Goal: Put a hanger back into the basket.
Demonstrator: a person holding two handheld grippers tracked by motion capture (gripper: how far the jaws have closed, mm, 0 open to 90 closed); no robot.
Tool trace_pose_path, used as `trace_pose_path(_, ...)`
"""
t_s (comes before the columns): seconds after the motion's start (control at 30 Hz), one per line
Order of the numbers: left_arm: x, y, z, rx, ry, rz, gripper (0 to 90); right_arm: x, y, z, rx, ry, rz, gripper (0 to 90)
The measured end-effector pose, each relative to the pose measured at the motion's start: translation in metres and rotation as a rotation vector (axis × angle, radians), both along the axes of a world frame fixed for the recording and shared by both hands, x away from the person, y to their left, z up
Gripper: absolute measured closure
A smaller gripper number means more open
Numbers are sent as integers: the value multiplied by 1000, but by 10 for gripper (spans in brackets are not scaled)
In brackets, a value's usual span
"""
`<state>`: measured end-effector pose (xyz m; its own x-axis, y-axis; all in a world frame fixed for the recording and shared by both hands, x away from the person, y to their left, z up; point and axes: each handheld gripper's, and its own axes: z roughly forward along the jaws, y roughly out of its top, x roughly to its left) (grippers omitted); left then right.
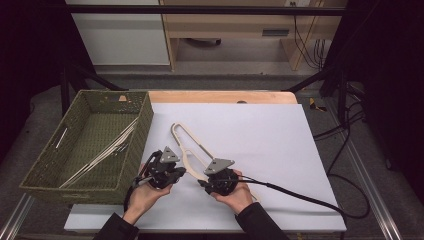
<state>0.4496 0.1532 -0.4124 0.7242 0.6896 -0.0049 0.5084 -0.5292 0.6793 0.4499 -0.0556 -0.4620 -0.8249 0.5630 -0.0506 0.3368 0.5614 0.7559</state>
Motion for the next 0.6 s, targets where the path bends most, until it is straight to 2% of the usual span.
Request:
trace_pose_path(0.03, 0, 0, 0, 0, 0, 0, 889, 0, 0, 0, 0, 0, 0, 627)
trace_pose_path(0.07, 0, 0, 0, 0, 0, -3, 888, 0, -1, 0, -4, 1, 20, 674)
trace_pose_path(0.17, 0, 1, 0, -3, 2, -3, 888, 0, 0, 0, 3, 13, 32, 718)
trace_pose_path(0.27, 0, 2, 1, -10, 8, -6, 887, -1, 0, 0, -9, -1, 36, 730)
trace_pose_path(0.37, 0, 4, 3, -30, -2, -11, 883, -2, 0, 1, -10, -12, 45, 736)
trace_pose_path(0.4, -1, 7, 7, -85, -20, -23, 862, -2, -1, 2, -20, -18, 58, 740)
trace_pose_path(0.43, -1, 7, 7, -85, -20, -23, 809, -2, -1, 2, -20, -18, 58, 740)
trace_pose_path(0.47, -4, 10, 14, -114, -68, -28, 749, -2, -1, 1, -18, -25, 57, 743)
trace_pose_path(0.5, -4, 10, 14, -114, -68, -28, 685, -2, -1, 1, -18, -25, 57, 743)
trace_pose_path(0.53, -7, 13, 20, -141, -117, -19, 620, -3, -2, 2, -16, -29, 61, 750)
trace_pose_path(0.57, -7, 13, 20, -141, -117, -19, 550, -3, -2, 2, -16, -29, 61, 750)
trace_pose_path(0.6, -8, 16, 24, -164, -144, -17, 550, -3, -2, 4, -12, -34, 59, 754)
